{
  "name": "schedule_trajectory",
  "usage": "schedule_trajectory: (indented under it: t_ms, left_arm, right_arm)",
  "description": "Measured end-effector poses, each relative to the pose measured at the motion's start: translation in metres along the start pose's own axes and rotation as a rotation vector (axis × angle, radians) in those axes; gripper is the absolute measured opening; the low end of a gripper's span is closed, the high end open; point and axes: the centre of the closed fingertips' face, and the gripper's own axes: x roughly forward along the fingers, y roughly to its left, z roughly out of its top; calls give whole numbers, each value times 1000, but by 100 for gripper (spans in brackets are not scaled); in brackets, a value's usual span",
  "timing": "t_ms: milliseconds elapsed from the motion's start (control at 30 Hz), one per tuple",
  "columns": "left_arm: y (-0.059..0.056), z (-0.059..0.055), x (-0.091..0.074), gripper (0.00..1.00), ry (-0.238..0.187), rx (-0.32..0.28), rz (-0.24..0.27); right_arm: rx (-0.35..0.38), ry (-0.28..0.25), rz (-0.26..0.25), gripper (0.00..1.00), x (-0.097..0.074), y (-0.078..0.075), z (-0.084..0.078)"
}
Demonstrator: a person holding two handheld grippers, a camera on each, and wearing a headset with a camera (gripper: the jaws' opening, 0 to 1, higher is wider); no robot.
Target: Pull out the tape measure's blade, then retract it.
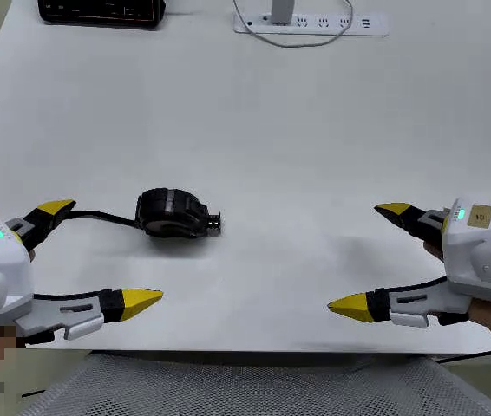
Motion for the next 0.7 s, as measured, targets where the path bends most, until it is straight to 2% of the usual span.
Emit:
schedule_trajectory:
  t_ms: [467, 700]
  left_arm:
    - [3, -4, -3, 99, 16, 34, -6]
    - [3, -5, -5, 99, 19, 33, -16]
  right_arm:
    - [8, 0, -15, 94, -6, -6, -4]
    - [1, 2, -19, 95, -11, -8, -5]
